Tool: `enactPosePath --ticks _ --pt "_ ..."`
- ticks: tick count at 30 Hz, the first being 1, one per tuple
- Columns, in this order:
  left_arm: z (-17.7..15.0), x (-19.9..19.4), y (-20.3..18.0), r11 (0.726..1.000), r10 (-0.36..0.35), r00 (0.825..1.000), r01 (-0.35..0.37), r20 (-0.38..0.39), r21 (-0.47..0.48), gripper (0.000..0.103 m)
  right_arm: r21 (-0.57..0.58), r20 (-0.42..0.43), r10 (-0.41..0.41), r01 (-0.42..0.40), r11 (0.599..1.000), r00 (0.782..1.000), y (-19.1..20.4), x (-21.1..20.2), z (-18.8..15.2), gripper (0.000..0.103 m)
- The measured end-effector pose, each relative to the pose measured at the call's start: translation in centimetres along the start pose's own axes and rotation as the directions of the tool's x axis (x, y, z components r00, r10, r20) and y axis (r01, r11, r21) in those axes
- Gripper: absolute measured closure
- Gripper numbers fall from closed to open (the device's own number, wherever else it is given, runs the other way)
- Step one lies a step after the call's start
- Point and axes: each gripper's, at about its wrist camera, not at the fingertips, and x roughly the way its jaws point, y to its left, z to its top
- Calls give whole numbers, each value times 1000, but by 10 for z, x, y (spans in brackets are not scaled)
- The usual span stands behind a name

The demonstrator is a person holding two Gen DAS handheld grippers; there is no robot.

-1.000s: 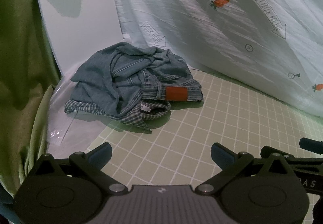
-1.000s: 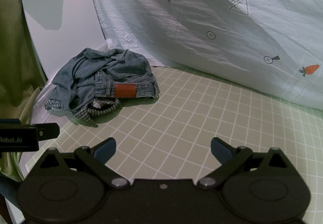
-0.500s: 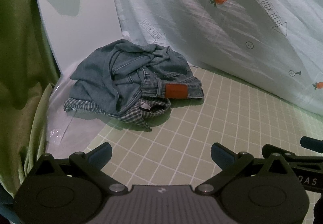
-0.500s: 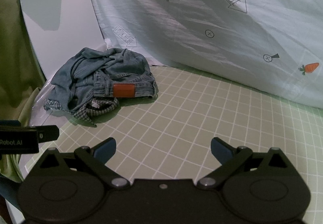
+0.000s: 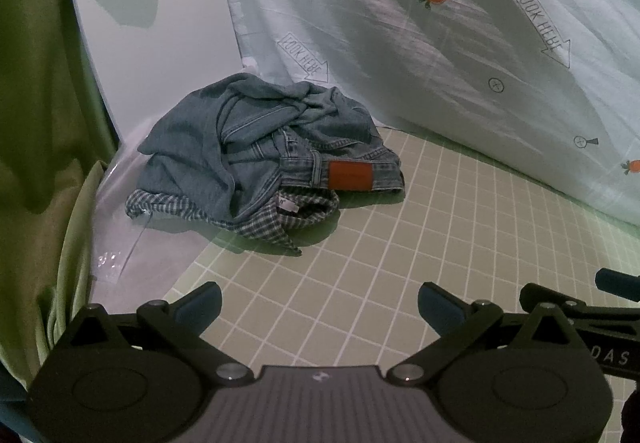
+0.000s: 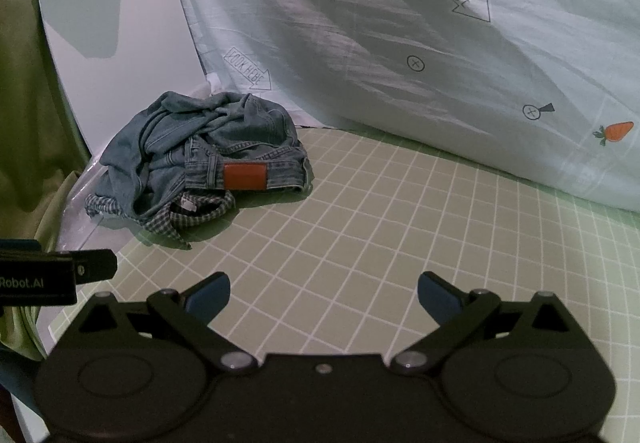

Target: Fold clothes

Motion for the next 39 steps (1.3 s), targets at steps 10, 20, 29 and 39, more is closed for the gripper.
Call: enactPosePath --ticks 10,20,29,39 --pt "0 1 0 1000 3 1000 -3 -7 1 0 4 -3 1 -1 1000 1000 0 1 1 2" --pt "-1 4 1 1000 0 1000 0 -16 -2 0 4 -12 4 -4 1000 1000 -1 4 2 2" --pt "-2 10 13 999 1 999 -2 -41 -32 0 -20 -33 22 -23 1000 999 10 13 2 2" --pt "22 36 45 997 29 997 -34 -67 -74 0 -74 -57 46 -50 996 997 32 48 25 2"
